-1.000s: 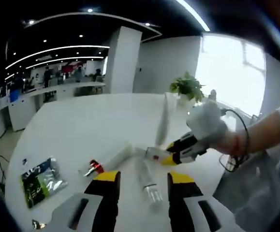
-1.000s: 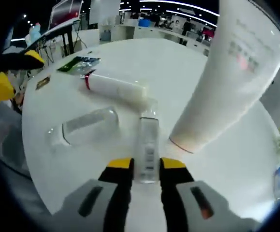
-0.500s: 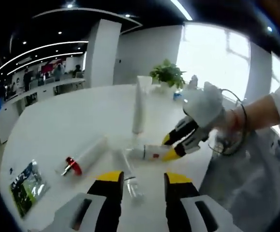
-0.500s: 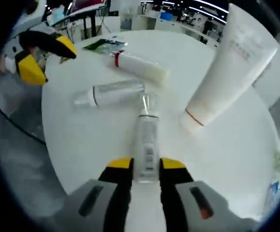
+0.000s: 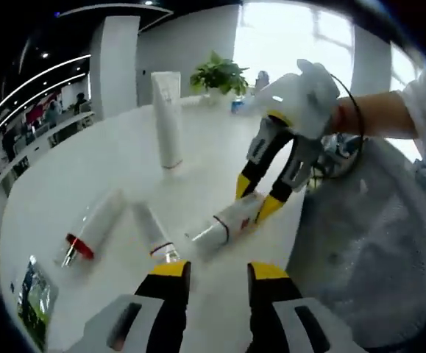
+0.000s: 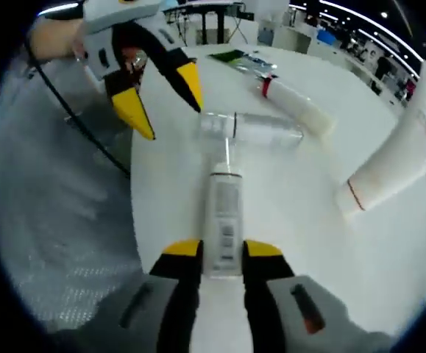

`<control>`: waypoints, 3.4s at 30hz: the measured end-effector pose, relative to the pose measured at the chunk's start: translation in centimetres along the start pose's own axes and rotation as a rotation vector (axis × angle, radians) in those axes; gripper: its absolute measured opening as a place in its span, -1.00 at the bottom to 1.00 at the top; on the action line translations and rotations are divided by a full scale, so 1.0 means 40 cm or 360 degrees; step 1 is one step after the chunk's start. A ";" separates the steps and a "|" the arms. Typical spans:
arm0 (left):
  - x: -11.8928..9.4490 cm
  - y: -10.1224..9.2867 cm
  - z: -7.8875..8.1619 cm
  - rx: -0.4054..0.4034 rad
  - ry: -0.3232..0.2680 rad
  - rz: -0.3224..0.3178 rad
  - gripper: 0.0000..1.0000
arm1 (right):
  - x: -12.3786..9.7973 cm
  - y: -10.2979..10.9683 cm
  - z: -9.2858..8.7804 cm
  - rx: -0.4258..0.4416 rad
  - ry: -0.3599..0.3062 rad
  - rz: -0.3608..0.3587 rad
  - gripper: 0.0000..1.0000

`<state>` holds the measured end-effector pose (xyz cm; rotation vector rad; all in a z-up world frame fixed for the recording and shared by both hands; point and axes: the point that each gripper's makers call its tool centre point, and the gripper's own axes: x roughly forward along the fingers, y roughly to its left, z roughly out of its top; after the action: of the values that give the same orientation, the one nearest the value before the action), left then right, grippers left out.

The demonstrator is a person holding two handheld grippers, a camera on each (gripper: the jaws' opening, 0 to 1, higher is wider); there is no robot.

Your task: Arrange the skincare products in the storage area until every visible bottle or jar stands upright without overlapping.

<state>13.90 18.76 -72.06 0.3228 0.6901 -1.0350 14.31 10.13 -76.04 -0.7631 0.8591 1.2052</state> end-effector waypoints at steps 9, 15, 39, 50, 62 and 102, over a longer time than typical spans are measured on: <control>0.018 -0.032 -0.034 0.0133 0.0118 -0.0077 -0.36 | 0.003 0.058 0.008 -0.0388 0.0087 0.0236 -0.57; 0.026 -0.050 -0.065 0.0157 0.0205 -0.0131 -0.39 | 0.007 0.063 0.017 -0.0511 0.0128 0.0260 -0.57; -0.016 -0.036 -0.006 -0.0353 0.0110 -0.0188 -0.62 | 0.011 -0.010 0.068 -0.0418 -0.0036 -0.0080 -0.48; -0.041 -0.002 0.038 -0.0543 -0.0056 -0.0170 -0.63 | 0.009 -0.021 0.131 -0.0447 -0.0063 -0.0313 -0.49; -0.092 0.032 0.125 -0.0597 -0.0402 -0.0141 -0.62 | 0.000 -0.016 0.201 -0.0190 -0.0072 -0.0369 -0.56; -0.104 -0.002 0.170 -0.0351 -0.0539 -0.0207 -0.56 | 0.030 0.016 0.249 0.0183 -0.0416 -0.0296 -0.55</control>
<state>15.01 17.77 -64.23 -0.0901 0.5164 -1.0929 15.34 19.43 -72.33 -0.5643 0.6213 1.0531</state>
